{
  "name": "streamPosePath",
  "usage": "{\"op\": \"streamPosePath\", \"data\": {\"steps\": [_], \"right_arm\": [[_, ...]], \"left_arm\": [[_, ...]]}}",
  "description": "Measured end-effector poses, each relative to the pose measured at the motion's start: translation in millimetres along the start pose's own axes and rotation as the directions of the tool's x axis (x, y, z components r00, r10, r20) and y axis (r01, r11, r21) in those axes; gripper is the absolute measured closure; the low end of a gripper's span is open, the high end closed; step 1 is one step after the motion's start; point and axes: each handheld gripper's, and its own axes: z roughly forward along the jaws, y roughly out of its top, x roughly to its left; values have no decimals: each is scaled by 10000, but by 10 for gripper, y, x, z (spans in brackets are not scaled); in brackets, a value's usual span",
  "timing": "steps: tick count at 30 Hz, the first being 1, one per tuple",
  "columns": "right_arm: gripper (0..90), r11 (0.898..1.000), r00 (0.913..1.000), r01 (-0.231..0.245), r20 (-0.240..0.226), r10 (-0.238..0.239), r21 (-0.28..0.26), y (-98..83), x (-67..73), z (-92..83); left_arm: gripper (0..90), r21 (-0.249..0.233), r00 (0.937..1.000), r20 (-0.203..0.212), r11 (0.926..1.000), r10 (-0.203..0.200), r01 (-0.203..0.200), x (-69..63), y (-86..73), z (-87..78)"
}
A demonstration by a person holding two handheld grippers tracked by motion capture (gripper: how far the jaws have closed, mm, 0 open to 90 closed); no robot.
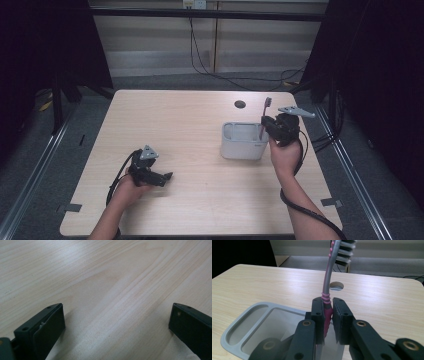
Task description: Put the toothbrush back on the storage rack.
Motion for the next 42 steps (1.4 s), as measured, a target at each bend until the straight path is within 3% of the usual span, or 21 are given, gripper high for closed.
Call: {"op": "streamPosePath", "data": {"steps": [20, 34, 37, 42], "right_arm": [[786, 9997, 9997, 221, -145, -220, 109, 43, 58, 78], [781, 9993, 9995, 231, -203, -225, 309, -87, 38, 60], [697, 9988, 9992, 347, -189, -341, 331, -111, 43, 53], [653, 9983, 9990, 422, -170, -416, 390, -138, 31, 29]], "left_arm": [[1, 21, 10000, -25, 10000, 26, -26, 0, 1, -1], [1, 20, 10000, -26, 10000, 26, -26, 0, 1, -1], [0, 21, 10000, -11, 10000, 26, -26, 1, 0, -2], [0, 2, 10000, -41, 10000, -13, 13, -3, 0, 0]]}}
